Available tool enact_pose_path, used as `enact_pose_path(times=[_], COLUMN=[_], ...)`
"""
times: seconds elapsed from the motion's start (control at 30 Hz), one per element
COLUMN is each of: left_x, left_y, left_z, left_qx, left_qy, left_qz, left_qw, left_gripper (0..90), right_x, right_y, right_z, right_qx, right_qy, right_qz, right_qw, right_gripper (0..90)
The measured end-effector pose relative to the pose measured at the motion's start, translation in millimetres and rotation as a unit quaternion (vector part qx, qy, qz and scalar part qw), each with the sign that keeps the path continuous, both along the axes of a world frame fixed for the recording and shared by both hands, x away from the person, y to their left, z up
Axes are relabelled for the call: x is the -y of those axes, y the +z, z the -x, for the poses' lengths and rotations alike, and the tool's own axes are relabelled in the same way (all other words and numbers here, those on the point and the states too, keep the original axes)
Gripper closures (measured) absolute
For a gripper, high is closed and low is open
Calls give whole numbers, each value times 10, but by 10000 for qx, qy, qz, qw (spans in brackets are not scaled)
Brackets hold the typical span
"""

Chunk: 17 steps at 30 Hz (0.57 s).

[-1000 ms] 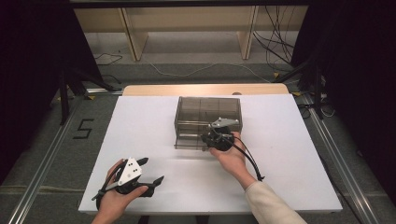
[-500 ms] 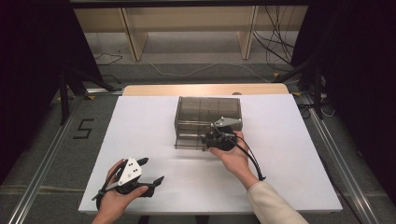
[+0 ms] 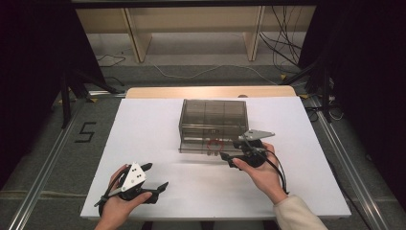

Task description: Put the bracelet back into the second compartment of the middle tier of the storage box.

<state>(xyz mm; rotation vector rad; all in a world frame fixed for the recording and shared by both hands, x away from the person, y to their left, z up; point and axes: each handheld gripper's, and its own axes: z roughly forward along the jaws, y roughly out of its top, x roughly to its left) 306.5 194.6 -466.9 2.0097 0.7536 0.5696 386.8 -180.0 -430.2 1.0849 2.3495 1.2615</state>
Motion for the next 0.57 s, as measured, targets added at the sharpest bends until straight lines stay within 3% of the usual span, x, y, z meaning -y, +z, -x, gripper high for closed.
enact_pose_path(times=[0.33,0.57], left_x=[27,151], left_y=[-15,-1], left_z=[5,48], left_qx=[-77,-153], left_qy=[-56,-257], left_qz=[58,122], left_qw=[9999,9995], left_gripper=[163,160], right_x=[596,850], right_y=[-140,-232], right_z=[463,636], right_qx=[18,47], right_qy=[-133,-307], right_qz=[-59,-171], right_qw=[9999,9994], right_gripper=[213,168])
